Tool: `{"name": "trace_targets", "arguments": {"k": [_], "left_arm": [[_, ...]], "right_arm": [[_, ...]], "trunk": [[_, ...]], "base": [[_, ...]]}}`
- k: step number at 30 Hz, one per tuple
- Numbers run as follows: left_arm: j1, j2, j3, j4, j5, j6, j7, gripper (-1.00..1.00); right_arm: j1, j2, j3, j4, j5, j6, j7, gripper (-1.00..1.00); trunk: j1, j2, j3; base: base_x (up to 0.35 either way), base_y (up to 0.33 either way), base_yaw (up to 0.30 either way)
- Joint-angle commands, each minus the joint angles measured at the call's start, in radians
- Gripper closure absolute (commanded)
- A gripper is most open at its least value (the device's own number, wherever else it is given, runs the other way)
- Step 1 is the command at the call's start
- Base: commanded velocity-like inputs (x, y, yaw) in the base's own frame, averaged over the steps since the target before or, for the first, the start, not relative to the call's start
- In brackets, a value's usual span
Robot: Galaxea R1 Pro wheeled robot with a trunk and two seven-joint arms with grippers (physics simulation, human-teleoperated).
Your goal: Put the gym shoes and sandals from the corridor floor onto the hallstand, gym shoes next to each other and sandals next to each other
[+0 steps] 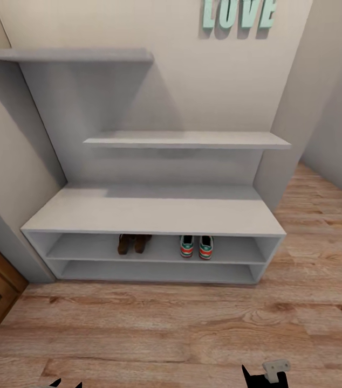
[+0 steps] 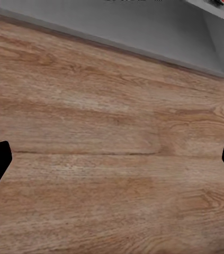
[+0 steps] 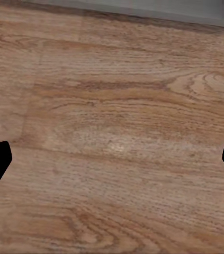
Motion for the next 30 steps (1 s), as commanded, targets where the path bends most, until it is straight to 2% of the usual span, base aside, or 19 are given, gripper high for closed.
{"name": "trace_targets", "arguments": {"k": [1,17,30], "left_arm": [[-0.001,0.000,0.006,0.001,-0.003,-0.003,-0.006,-1.00],[-0.001,0.000,0.006,0.001,-0.003,-0.003,-0.006,-1.00],[-0.001,0.000,0.009,0.001,-0.003,-0.005,-0.006,-1.00]], "right_arm": [[-0.001,0.000,-0.009,0.001,0.005,-0.003,0.006,-1.00],[0.000,0.001,-0.009,0.001,0.005,-0.003,0.006,-1.00],[0.018,0.031,-0.007,0.002,0.011,0.009,0.008,-1.00]], "trunk": [[-0.004,0.007,0.002],[-0.065,0.119,0.053],[-0.115,0.210,0.093]], "base": [[0.000,0.000,0.000],[0.000,0.000,0.000],[0.000,0.000,0.000]]}}
